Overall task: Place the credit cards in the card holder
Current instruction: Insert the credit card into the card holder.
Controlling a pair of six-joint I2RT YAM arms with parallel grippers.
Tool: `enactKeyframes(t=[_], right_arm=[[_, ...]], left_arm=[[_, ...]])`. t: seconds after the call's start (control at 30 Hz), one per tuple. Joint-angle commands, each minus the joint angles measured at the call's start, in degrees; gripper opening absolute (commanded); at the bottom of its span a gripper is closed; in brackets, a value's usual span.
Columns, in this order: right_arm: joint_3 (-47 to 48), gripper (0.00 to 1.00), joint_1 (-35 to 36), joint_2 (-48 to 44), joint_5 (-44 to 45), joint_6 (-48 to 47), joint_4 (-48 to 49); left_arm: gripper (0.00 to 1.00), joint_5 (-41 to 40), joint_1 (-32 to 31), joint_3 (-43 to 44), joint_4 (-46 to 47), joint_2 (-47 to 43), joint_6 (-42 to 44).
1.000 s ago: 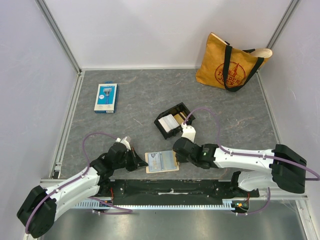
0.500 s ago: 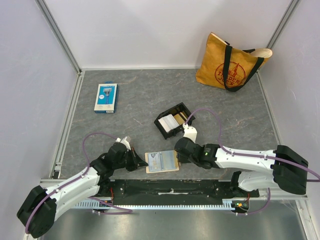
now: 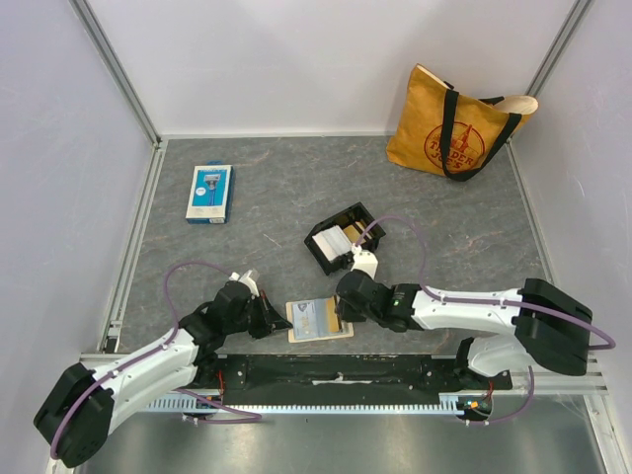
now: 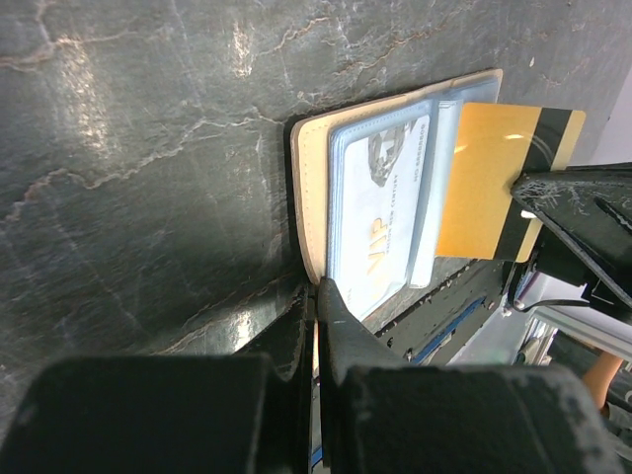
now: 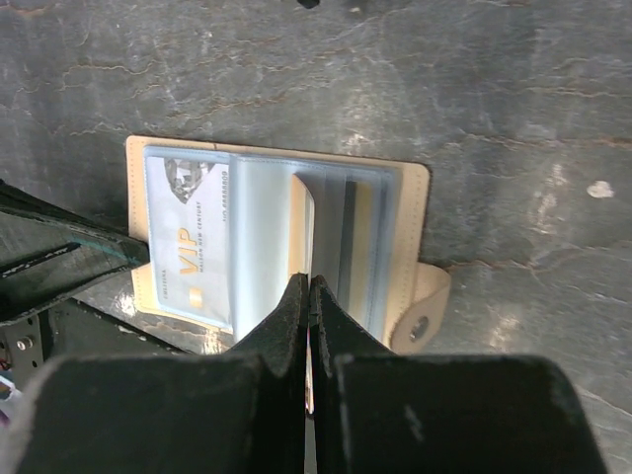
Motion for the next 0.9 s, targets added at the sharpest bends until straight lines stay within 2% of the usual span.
enactKeyframes(t=[0.0, 0.13, 0.37, 0.57, 0.67, 0.8, 0.87], right_arm=[[1.4, 0.0, -0.2, 4.8, -3.6, -0.6, 0.9], [2.5, 0.0, -0.2, 6.8, -5.6, -0.5, 4.3], [3.5, 0.0, -0.2, 2.0, -7.9, -3.3, 12.7], [7.0, 0.0, -0.2, 3.8, -16.7, -6.2, 16.1], [8.2, 0.0, -0.1, 4.3, -16.7, -6.8, 14.1], [7.0, 0.0, -0.5, -1.0, -7.3, -7.2, 7.2], [5.7, 0.0, -1.2, -4.3, -5.3, -7.4, 5.6]], left_arm=[[0.02, 0.2, 0.0, 0.1, 2.1, 0.5, 2.2], [0.02, 0.2, -0.1, 0.0, 2.6, 1.2, 2.3], [0.02, -0.3, 0.0, -0.4, 2.7, 1.4, 2.1], [0.02, -1.1, 0.0, -0.6, 2.8, 2.0, 1.9], [0.02, -1.2, -0.1, -0.7, 2.8, 1.9, 1.7], [0.02, -1.2, -0.1, -0.8, 2.6, 1.5, 1.6], [0.02, -1.3, 0.0, -0.8, 2.4, 1.3, 1.6]])
